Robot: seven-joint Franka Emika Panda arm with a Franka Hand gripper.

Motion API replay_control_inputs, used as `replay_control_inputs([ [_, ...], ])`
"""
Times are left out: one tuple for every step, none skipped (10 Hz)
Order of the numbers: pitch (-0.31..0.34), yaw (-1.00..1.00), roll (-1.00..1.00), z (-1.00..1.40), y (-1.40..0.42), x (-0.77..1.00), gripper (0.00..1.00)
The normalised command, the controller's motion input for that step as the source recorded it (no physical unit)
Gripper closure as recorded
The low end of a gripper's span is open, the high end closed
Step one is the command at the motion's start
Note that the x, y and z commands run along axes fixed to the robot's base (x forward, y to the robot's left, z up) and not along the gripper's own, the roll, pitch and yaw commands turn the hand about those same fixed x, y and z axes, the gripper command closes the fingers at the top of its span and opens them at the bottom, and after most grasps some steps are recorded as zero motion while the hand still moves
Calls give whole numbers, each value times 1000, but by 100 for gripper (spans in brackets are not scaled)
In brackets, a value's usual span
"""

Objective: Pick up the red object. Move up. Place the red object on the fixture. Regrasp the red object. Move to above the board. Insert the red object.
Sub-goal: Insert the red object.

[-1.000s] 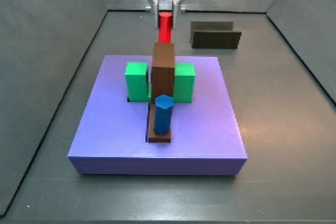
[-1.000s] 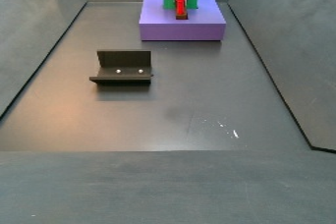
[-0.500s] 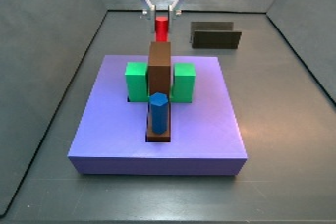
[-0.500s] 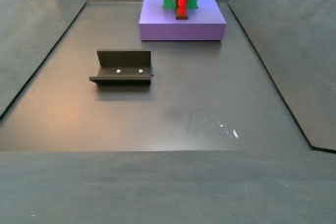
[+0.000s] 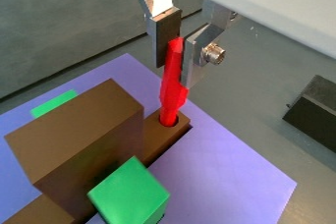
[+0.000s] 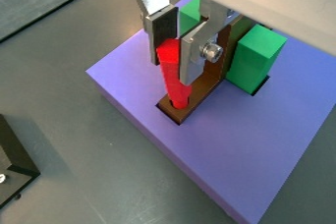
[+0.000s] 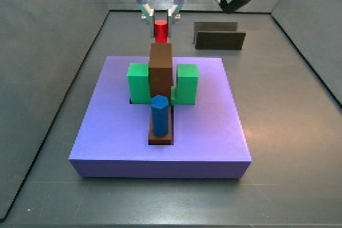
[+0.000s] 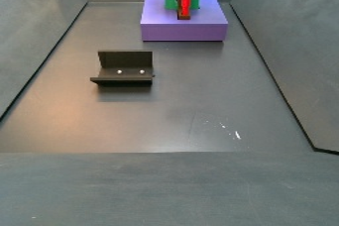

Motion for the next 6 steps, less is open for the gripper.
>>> replay_control_inputs([
  [0, 60, 106, -171, -169, 0, 100],
  [0, 66, 217, -283, -80, 89, 100],
  [0, 34, 354, -280, 0, 154, 100],
  [0, 14, 320, -306, 0, 180, 100],
  [0, 11, 366, -257, -11, 114, 100],
  [0, 34, 461, -220, -23, 49, 100],
])
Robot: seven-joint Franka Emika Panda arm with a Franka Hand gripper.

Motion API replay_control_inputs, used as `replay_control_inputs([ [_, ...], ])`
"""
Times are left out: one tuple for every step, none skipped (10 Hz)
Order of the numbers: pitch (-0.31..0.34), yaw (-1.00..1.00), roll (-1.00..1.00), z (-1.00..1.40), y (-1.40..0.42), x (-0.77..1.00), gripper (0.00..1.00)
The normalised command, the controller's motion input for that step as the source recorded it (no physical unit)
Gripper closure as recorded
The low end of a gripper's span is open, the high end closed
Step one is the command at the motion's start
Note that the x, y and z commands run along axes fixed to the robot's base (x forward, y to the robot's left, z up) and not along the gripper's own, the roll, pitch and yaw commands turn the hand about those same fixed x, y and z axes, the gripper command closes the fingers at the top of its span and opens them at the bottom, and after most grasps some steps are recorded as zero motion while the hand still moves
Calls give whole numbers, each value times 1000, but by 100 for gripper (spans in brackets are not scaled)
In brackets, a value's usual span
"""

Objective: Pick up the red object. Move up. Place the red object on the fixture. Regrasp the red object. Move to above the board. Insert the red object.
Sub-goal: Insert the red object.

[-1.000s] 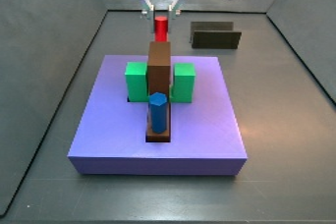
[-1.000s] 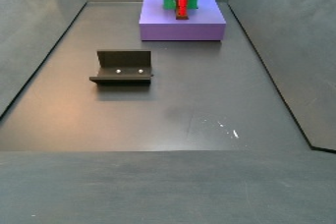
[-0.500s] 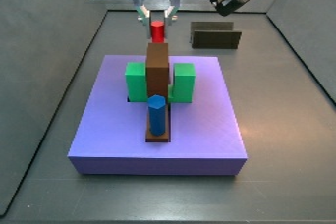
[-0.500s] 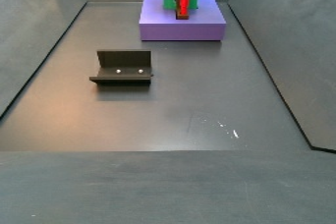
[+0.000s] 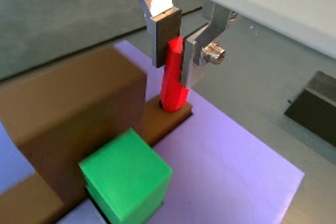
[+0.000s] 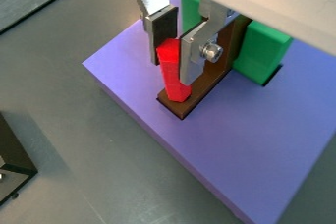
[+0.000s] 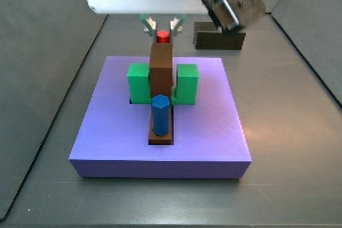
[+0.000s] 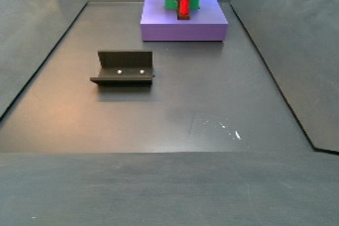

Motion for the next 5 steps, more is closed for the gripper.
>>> replay_control_inputs([
  [0, 37, 310, -389, -57, 26, 100],
  [0, 0, 170, -369, -40, 0, 100],
  [0, 0, 103, -46, -29, 0, 100],
  [0, 0, 33, 0, -6, 0, 100],
  [0, 0, 0, 0, 0, 0, 100],
])
